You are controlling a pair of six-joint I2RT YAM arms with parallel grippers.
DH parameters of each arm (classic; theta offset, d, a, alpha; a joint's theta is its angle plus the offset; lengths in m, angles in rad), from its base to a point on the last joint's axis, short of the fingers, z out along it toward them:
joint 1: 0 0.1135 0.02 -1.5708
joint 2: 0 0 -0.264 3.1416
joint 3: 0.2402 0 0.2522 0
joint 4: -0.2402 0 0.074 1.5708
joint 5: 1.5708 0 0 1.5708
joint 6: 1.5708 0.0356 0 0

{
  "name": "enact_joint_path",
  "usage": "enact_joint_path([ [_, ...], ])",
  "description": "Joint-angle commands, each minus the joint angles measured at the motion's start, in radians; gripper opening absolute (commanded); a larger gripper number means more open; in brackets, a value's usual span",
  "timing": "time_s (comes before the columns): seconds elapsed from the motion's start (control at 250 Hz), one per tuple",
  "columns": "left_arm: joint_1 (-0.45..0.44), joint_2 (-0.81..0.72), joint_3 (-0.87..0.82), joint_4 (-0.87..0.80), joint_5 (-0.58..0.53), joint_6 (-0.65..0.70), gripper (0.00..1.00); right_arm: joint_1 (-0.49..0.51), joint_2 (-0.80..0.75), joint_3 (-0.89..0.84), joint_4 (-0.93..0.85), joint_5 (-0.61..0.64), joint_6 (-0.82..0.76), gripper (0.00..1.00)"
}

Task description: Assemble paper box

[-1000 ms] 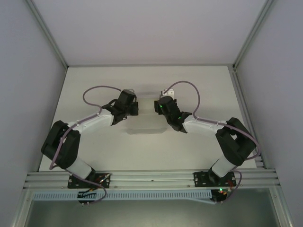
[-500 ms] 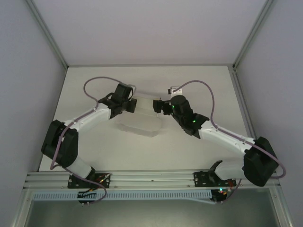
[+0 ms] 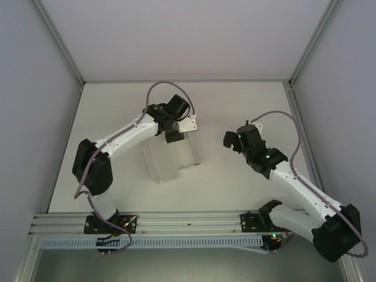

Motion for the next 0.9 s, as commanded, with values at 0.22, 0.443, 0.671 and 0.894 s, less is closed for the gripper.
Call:
enact_joint_path([
  [0.22,-0.113,0.253,0.158,-0.165,-0.301,0.163,0.0,-0.017,-0.112,-0.068,-0.064,0.003,0.041,1.0],
  [0.443,-0.136,0.385,0.2,-0.131,-0.325,0.148,0.04,-0.018,-0.129,-0.097,-0.08,0.013,0.05,1.0],
  [0.671,-0.137,0.358,0.253,-0.128,-0.253,0.146,0.38,-0.021,-0.148,-0.114,-0.08,0.003,0.039,1.0],
  [0.894,-0.132,0.233,0.174,-0.041,-0.172,0.166,0.77,-0.026,-0.151,-0.117,-0.058,-0.02,0.014,1.0],
])
